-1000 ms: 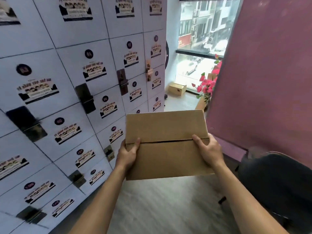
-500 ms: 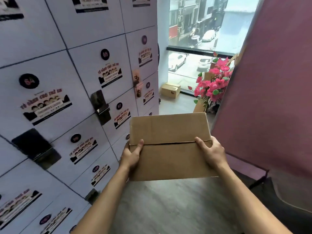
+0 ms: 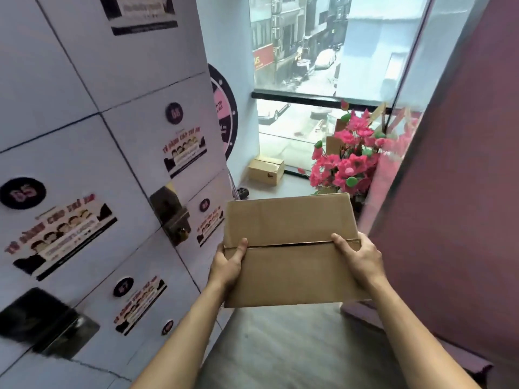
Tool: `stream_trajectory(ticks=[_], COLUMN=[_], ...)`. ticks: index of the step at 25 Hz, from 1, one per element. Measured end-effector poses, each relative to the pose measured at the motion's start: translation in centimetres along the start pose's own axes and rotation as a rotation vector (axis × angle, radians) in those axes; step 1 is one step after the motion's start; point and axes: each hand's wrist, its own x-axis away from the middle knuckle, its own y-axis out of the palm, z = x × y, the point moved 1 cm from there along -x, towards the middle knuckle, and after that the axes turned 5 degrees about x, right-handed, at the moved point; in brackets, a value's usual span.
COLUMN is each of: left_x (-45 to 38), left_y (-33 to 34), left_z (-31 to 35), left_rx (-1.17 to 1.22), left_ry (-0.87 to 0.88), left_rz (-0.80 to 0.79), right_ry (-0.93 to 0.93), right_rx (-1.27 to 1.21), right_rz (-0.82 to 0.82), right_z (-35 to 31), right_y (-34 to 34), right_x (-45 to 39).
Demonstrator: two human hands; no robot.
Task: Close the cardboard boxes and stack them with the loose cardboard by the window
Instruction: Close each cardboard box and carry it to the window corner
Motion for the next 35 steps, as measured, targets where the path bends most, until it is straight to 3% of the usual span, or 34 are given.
stream_trajectory(ticks=[8, 21, 35], left_x=[-18.2, -50.6, -79.9], left_y=[6.7, 18.2, 27.4], left_z=[6.2, 17.4, 27.1], left_rx=[0.001, 0.094, 0.008], left_ry=[-0.062, -0.023, -0.090], left_rz=[0.088, -0.087, 0.141], right_ry=[-0.022, 0.093, 0.042], right_rx=[0.018, 0.038, 0.037], right_rz=[-0.060, 0.064, -0.127], right_z=[-4.8, -11.5, -17.9], right_y=[4.2, 9.2, 18.9], right_x=[-22.3, -52.2, -88.1])
